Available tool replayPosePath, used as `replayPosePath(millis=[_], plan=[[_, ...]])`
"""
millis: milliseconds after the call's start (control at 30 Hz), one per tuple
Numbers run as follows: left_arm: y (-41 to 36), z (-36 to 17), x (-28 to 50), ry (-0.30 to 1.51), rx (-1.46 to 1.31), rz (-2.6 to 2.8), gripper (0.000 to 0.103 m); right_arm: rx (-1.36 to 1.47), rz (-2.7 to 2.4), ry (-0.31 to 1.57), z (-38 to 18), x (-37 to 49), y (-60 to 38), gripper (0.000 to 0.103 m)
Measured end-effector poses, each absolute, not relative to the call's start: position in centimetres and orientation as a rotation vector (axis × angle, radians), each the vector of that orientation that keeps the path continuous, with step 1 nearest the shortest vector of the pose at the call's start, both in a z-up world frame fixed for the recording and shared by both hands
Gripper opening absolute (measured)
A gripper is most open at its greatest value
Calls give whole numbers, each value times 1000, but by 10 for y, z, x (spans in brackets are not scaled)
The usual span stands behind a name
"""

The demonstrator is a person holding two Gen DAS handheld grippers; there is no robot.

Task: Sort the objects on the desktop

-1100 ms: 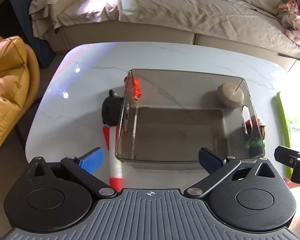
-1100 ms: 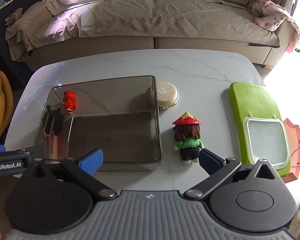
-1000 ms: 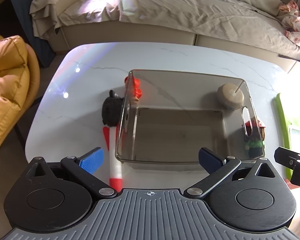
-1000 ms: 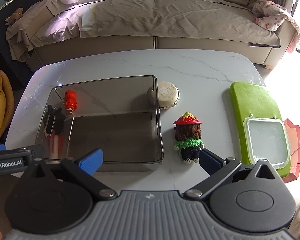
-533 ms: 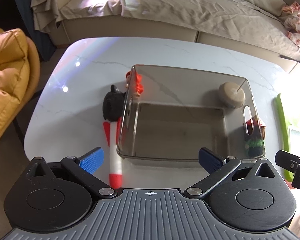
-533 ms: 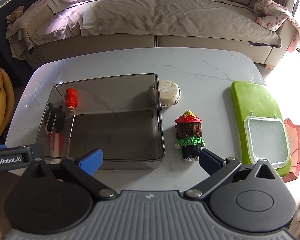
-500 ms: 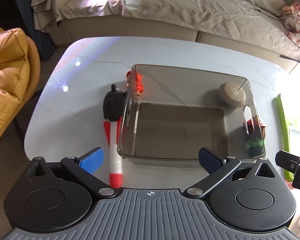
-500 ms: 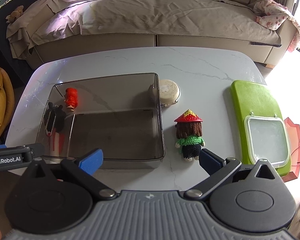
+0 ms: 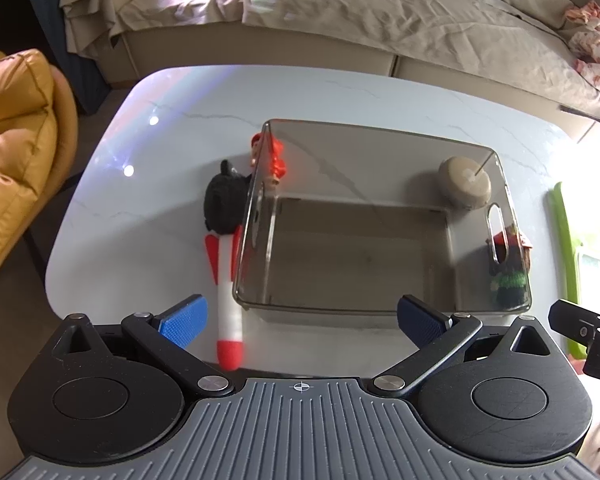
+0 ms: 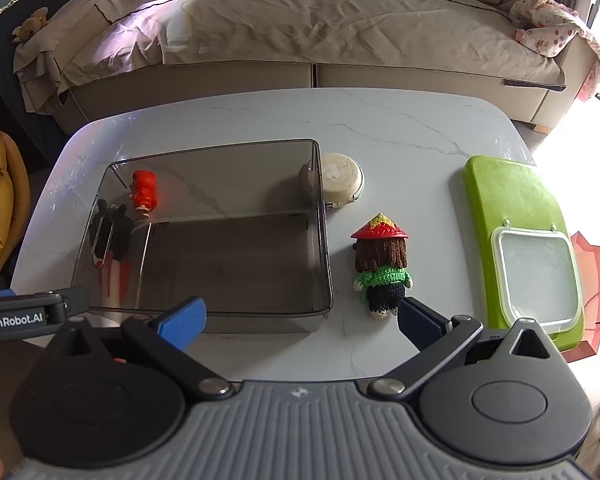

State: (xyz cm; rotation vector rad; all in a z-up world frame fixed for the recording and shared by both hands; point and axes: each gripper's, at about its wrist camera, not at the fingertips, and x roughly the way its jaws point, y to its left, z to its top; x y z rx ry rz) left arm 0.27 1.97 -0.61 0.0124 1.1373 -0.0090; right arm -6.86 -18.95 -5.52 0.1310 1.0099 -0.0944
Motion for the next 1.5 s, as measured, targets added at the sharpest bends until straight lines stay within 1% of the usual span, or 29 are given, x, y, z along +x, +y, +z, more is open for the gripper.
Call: replayPosePath(millis=[133, 667, 1500], plan=[[30, -8, 5, 1145, 6, -11, 103, 132, -95, 1010, -54, -69, -189, 103], [30, -7, 13, 1158, 10, -17, 103, 126, -90, 1015, -55, -67, -191, 103], [33, -21, 3, 1165, -10, -6, 103, 121, -94, 1028, -58, -67, -193, 103]])
